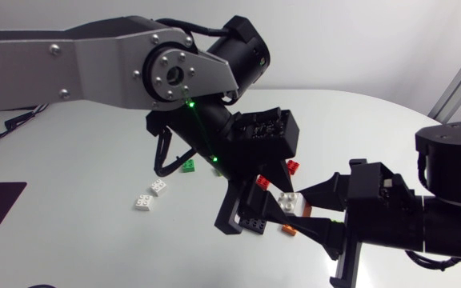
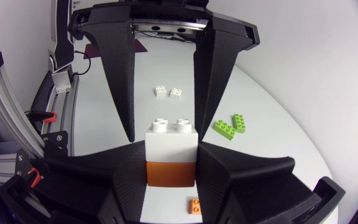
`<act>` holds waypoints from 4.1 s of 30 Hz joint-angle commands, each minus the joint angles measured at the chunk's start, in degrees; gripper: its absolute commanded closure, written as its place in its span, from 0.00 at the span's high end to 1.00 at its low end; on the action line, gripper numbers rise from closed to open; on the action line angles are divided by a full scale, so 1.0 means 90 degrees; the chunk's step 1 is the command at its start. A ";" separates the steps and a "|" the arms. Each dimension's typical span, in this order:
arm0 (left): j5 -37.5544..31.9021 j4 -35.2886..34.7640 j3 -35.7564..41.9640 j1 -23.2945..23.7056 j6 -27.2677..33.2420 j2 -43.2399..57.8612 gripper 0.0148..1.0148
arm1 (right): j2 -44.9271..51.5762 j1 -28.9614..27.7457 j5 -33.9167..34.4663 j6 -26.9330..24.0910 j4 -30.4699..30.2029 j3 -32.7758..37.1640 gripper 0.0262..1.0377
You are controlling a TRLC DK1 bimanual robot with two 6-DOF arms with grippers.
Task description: Separate the duplo bricks
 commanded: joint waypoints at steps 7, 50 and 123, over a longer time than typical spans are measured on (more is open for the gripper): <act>0.0063 0.0031 -0.0144 -0.0052 -0.0145 -0.0118 0.53 | -0.0042 0.0101 -0.0014 0.0140 -0.0095 0.0086 0.27; 0.0073 0.0090 -0.0330 0.0095 -0.0106 -0.0391 0.33 | -0.0570 0.0160 -0.0112 0.0150 -0.0700 -0.0051 0.92; 0.0434 0.0402 -0.0515 0.0036 -0.0468 -0.0704 0.33 | -0.1048 -0.0534 -0.0718 0.0082 -0.0681 -0.0168 0.27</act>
